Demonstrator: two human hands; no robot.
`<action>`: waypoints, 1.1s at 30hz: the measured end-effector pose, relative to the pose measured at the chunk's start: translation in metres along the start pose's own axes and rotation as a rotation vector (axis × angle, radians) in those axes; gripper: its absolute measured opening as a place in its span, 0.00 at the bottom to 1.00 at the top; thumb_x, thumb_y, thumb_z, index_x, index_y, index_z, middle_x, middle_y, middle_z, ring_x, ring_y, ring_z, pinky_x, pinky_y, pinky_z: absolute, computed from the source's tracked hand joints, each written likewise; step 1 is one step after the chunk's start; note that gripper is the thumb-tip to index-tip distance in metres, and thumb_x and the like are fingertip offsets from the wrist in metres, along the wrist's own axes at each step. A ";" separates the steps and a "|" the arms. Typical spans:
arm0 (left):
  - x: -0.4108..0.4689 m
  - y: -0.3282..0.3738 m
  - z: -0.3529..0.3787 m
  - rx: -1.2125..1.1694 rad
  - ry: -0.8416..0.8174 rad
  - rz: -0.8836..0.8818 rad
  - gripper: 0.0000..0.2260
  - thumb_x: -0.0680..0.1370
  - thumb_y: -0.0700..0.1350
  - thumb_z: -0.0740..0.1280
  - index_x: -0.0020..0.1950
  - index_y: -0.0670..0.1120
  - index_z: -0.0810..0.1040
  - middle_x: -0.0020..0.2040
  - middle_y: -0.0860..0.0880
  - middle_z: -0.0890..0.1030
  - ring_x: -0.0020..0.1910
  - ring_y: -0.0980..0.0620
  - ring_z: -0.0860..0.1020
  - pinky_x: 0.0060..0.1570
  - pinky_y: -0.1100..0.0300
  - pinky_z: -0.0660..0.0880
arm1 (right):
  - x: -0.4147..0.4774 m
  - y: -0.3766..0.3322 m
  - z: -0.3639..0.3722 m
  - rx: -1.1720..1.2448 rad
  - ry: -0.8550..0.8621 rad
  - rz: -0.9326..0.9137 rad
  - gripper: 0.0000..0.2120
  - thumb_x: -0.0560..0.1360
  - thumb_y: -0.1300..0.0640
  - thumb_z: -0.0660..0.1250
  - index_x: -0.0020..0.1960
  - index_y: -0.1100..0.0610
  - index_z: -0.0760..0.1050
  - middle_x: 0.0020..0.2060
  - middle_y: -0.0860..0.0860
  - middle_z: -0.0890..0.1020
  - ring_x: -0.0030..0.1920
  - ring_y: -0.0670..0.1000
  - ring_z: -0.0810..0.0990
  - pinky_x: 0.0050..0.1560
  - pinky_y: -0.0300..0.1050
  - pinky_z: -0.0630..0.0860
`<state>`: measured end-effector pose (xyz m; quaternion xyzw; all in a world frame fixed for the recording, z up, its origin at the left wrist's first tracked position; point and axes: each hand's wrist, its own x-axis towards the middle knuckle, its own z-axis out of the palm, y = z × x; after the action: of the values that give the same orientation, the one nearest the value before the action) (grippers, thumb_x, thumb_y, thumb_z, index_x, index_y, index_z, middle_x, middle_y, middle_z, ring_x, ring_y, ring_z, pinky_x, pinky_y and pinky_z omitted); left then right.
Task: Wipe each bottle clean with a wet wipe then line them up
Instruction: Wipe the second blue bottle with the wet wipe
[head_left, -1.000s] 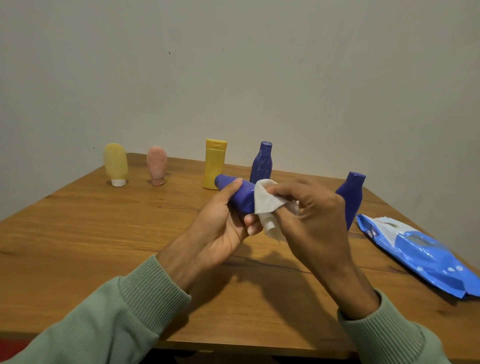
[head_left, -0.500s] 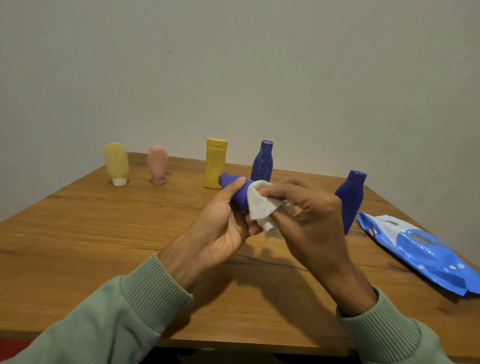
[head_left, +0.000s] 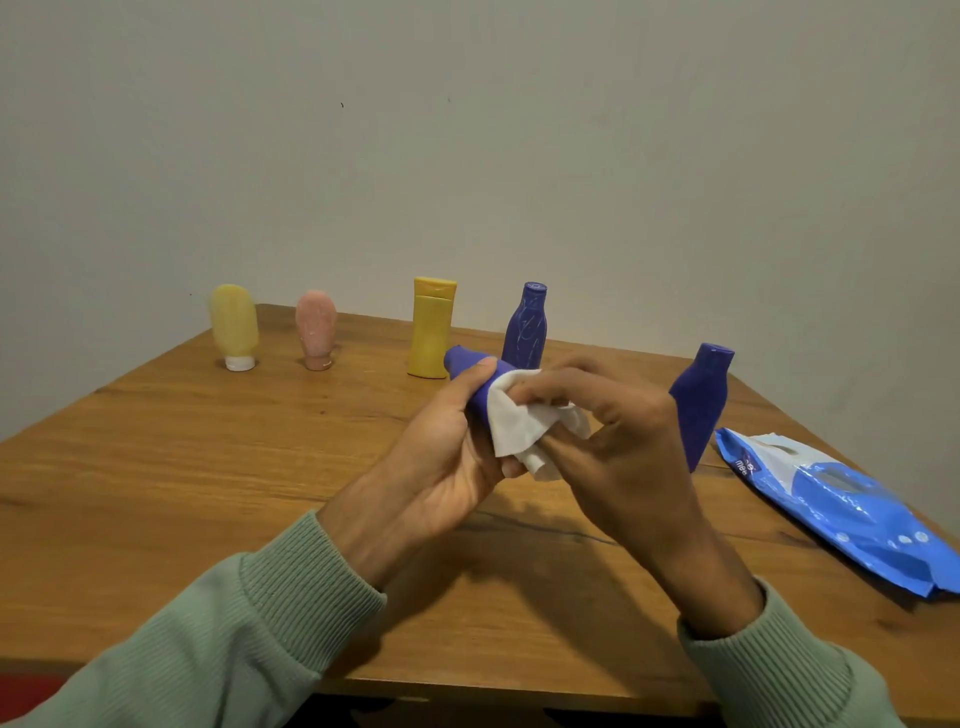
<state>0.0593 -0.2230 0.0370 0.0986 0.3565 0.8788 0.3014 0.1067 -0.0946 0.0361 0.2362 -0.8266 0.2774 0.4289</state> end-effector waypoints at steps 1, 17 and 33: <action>0.001 0.000 -0.001 0.007 0.001 0.005 0.19 0.82 0.49 0.57 0.66 0.36 0.70 0.38 0.40 0.78 0.24 0.49 0.79 0.18 0.62 0.72 | 0.000 0.002 -0.001 -0.021 -0.002 -0.017 0.13 0.70 0.51 0.68 0.52 0.56 0.80 0.46 0.49 0.80 0.47 0.47 0.79 0.45 0.44 0.79; 0.006 -0.002 -0.007 0.141 -0.029 0.003 0.14 0.82 0.48 0.55 0.56 0.38 0.73 0.36 0.42 0.76 0.25 0.52 0.69 0.19 0.65 0.67 | 0.005 0.016 -0.010 -0.045 -0.030 -0.052 0.14 0.68 0.52 0.73 0.51 0.56 0.80 0.46 0.52 0.81 0.47 0.43 0.77 0.46 0.34 0.77; 0.005 0.002 -0.005 0.135 -0.032 -0.010 0.13 0.82 0.48 0.56 0.55 0.39 0.71 0.33 0.44 0.72 0.22 0.54 0.67 0.20 0.65 0.66 | 0.008 0.013 -0.019 -0.007 0.035 0.044 0.12 0.69 0.60 0.71 0.51 0.50 0.77 0.44 0.41 0.76 0.46 0.35 0.76 0.42 0.27 0.72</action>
<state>0.0524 -0.2241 0.0347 0.1309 0.4107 0.8496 0.3039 0.1052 -0.0739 0.0486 0.2115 -0.8249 0.2879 0.4381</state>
